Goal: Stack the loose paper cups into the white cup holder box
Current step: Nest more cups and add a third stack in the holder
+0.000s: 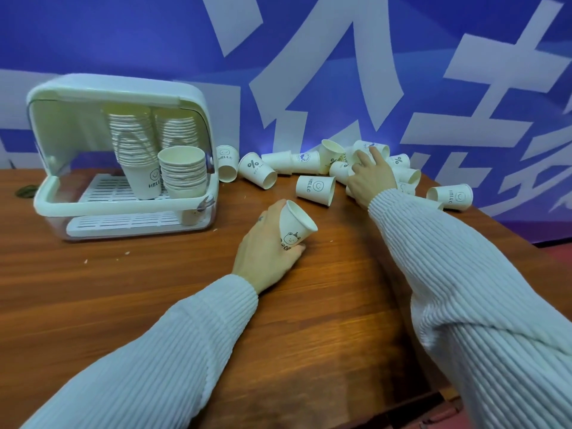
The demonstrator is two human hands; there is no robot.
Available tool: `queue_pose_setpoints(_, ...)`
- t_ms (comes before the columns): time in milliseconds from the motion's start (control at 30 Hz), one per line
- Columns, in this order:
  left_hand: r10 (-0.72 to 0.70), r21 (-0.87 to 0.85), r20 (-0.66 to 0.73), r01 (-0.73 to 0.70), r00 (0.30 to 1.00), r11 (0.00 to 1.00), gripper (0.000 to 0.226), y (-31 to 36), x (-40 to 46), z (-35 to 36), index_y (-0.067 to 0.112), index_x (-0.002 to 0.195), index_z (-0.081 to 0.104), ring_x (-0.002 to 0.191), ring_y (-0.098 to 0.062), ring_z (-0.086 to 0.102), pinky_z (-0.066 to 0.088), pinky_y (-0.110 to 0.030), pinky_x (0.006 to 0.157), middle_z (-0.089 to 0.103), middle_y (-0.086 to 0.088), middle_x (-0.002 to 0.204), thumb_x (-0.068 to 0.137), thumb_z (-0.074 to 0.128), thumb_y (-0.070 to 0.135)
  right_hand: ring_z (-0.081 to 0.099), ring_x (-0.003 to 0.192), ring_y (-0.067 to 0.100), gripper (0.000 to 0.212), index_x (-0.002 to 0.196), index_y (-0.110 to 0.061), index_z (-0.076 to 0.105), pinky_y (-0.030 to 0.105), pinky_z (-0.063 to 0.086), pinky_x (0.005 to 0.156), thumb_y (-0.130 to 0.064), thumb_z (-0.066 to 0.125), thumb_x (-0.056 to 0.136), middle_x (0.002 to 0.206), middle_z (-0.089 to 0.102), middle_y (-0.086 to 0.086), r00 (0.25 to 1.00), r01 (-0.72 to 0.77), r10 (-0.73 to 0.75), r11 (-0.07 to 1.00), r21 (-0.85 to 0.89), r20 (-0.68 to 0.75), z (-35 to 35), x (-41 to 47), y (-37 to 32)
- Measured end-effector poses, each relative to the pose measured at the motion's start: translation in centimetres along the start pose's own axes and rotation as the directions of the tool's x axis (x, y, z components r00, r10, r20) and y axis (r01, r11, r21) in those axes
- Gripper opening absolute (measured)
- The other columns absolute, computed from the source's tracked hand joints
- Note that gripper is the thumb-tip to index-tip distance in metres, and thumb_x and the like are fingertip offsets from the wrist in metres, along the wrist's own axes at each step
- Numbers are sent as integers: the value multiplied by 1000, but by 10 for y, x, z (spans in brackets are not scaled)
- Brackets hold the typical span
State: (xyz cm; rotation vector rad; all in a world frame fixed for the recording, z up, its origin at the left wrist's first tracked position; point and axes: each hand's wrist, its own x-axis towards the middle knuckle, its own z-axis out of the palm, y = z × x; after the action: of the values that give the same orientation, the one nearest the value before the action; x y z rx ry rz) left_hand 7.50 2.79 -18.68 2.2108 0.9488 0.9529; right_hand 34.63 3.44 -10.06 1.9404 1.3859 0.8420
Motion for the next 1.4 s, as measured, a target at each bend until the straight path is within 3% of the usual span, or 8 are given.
queue_pose_setpoints(200,-10,-36,-36,9,999,999,80,0,-1,-1,37,147,36,128,-11,51,40,-30,100,52,13,138,81,82,42,49,124,31,30,109,-21,76,49,24,121,-23,47,99,111,71,-1,981,6,5,999,53,-196,-9,-7,4)
queue_pose_setpoints(300,-36,-95,-101,27,994,995,81,2,-1,-3,33,148,38,130,-10,49,40,-31,103,52,12,139,81,83,45,59,105,32,26,100,-16,78,45,37,105,-17,53,92,102,72,3,914,-117,240,928,353,-327,-23,-15,3)
queue_pose_setpoints(500,-124,-251,-258,57,958,966,85,8,-6,-24,29,148,38,129,-14,53,46,-41,109,56,9,140,79,83,48,65,91,26,23,111,-22,72,38,43,83,-21,56,94,107,70,-3,721,115,537,531,840,-438,-73,-46,-24)
queue_pose_setpoints(633,-178,-339,-416,29,892,940,82,9,-10,-60,28,148,37,123,-13,57,48,-39,106,59,6,137,81,74,57,64,94,13,38,130,-23,62,32,52,87,-16,60,93,102,67,-6,730,375,591,73,924,-343,-132,-52,-53)
queue_pose_setpoints(800,-256,-348,-551,60,794,936,73,-7,-21,-112,22,147,35,112,-20,61,43,-30,89,63,0,128,89,73,48,66,94,3,25,116,-21,74,34,54,93,-17,65,93,99,72,-14,755,494,575,-183,850,-315,-201,-41,-82)
queue_pose_setpoints(900,-281,-327,-596,93,752,941,75,-22,-29,-135,22,145,37,112,-21,61,47,-35,92,62,0,126,85,68,55,68,98,2,27,118,-27,74,36,55,95,-22,64,94,103,75,-15,798,502,465,-161,850,-383,-223,-28,-101)
queue_pose_setpoints(1133,-295,-325,-600,110,743,939,73,-39,-36,-153,23,142,37,111,-19,62,55,-45,97,60,0,125,85,68,56,63,123,19,39,127,-38,72,42,51,103,-21,52,98,130,71,-10,906,387,93,210,898,-413,-235,-8,-115)
queue_pose_setpoints(1400,-284,-293,-626,119,727,949,73,-42,-18,-168,18,136,46,113,-20,59,52,-44,98,60,-1,123,80,71,57,60,118,35,52,141,-40,58,49,53,93,-15,44,98,129,69,7,861,481,-97,478,735,-500,-226,-16,-134)
